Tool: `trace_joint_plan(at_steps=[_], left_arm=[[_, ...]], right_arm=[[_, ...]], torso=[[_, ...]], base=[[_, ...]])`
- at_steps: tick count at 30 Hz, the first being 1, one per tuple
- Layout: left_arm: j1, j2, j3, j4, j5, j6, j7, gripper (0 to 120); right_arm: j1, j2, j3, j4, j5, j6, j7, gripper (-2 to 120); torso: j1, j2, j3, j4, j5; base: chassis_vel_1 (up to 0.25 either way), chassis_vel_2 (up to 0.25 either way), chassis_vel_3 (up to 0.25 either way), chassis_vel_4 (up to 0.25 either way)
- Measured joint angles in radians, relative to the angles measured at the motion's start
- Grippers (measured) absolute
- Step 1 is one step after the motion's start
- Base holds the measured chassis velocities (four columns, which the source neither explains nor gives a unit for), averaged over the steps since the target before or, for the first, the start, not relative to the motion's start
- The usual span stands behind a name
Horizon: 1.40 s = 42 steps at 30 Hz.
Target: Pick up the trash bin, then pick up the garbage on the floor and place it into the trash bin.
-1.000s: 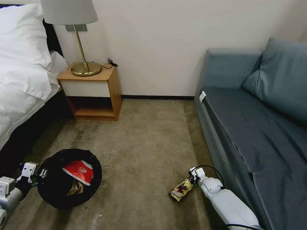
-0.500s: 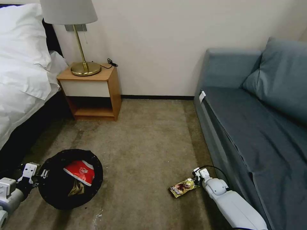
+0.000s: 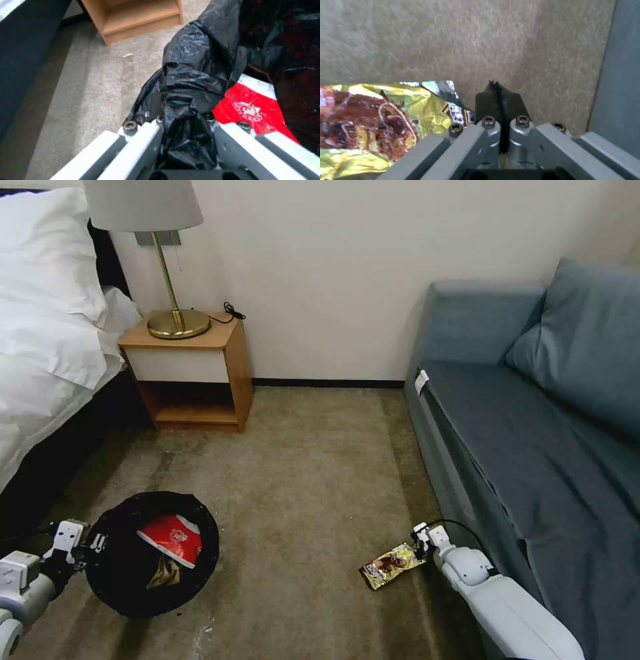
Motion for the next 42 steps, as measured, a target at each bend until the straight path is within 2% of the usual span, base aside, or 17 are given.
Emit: trace_joint_plan(at_steps=[24, 31, 42], left_arm=[[-0.032, -0.004, 0.045, -0.002, 0.015, 0.009, -0.007, 1], [-0.034, -0.002, 0.048, -0.005, 0.015, 0.012, -0.008, 1], [-0.032, -0.009, 0.047, -0.004, 0.019, 0.012, -0.008, 1]], right_arm=[[0.017, -0.075, -0.035, 0.254, 0.128, -0.053, 0.010, 0], [0.004, -0.079, -0.030, 0.247, 0.130, -0.052, 0.010, 0], [-0.094, -0.077, 0.044, 0.238, 0.174, -0.057, 0.043, 0]], torso=[[0.000, 0.000, 0.000, 0.0001, -0.0003], [0.000, 0.000, 0.000, 0.0001, -0.0001], [0.000, 0.000, 0.000, -0.0001, -0.0001]], base=[[0.000, 0.000, 0.000, 0.000], [0.000, 0.000, 0.000, 0.000], [0.000, 0.000, 0.000, 0.000]])
